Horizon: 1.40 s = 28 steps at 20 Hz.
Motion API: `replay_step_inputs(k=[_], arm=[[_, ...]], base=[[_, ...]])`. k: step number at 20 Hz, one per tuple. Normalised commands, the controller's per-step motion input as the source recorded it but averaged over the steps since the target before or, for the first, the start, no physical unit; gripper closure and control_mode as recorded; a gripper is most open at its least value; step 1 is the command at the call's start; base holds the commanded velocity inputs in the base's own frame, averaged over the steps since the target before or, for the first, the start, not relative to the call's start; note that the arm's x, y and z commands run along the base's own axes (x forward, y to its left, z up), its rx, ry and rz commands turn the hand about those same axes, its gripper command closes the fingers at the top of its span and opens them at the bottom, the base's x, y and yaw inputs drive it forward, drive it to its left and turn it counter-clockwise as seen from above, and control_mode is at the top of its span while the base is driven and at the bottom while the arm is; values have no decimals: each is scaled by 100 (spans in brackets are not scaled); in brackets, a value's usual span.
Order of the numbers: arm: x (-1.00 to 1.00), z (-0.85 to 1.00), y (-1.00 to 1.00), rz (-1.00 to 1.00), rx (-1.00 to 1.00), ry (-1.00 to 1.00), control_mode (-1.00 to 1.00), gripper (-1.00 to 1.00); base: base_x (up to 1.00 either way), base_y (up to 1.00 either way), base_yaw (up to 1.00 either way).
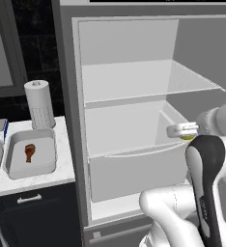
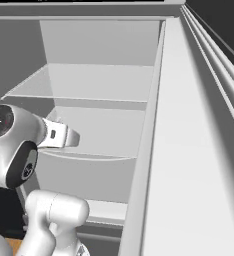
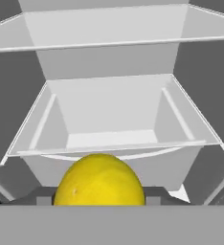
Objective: Place one lemon and one chicken drumstick in each tupperware on the nearby counter, to pack two identical lunches.
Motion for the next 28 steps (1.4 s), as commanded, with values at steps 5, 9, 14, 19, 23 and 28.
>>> replay_step_inputs(k=[5, 9, 14, 19, 23, 28], arm=[[-40, -27, 1, 2, -1, 0, 100, 100], [0, 0, 0, 0, 0, 0, 100, 100], [0, 0, 0, 0, 0, 0, 100, 100], [0, 0, 0, 0, 0, 0, 100, 100], [0, 0, 0, 0, 0, 0, 100, 100], [0, 0, 0, 0, 0, 0, 100, 100]], base=[[-60, 29, 6], [-88, 96, 13], [-14, 100, 5], [51, 100, 0], [97, 85, -3], [100, 34, -12]])
